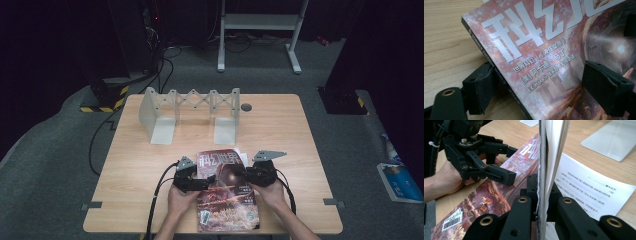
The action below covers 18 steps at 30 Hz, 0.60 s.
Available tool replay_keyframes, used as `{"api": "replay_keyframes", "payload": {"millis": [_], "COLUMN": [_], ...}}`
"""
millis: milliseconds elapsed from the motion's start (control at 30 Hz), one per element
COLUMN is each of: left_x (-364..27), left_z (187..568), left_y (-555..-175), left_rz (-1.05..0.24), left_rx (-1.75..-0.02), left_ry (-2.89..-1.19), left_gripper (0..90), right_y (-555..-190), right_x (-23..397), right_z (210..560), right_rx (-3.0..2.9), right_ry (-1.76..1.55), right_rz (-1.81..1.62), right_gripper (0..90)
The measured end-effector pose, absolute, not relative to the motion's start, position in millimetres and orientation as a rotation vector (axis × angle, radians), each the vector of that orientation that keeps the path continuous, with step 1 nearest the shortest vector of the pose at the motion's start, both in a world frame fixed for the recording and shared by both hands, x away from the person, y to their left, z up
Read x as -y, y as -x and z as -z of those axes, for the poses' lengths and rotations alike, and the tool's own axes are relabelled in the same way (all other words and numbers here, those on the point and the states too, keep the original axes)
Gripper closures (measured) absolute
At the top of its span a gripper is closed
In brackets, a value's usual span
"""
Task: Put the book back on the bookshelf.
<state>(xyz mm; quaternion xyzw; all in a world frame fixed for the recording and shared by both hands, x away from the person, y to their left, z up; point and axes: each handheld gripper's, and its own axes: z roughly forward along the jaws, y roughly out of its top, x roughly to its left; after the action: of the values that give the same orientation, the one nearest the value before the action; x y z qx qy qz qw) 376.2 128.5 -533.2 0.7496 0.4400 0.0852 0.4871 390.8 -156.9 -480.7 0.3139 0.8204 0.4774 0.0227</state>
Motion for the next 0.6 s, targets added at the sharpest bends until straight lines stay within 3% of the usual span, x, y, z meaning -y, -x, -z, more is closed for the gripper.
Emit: {"api": "replay_keyframes", "payload": {"millis": [333, 600], "left_x": [-133.1, -134.7], "left_z": [531.7, 531.2], "left_y": [-374.8, -371.3], "left_rz": [-0.163, -0.213], "left_rx": [-1.089, -1.081], "left_ry": [-1.821, -1.817], "left_gripper": [26.0, 46.6], "right_y": [-394.9, -398.3], "right_x": [161.7, 158.4], "right_z": [487.8, 495.0], "right_rx": [-2.558, -2.579], "right_ry": [-0.991, -1.016], "right_rz": [-1.485, -1.378], "right_gripper": [85.3, 84.8]}}
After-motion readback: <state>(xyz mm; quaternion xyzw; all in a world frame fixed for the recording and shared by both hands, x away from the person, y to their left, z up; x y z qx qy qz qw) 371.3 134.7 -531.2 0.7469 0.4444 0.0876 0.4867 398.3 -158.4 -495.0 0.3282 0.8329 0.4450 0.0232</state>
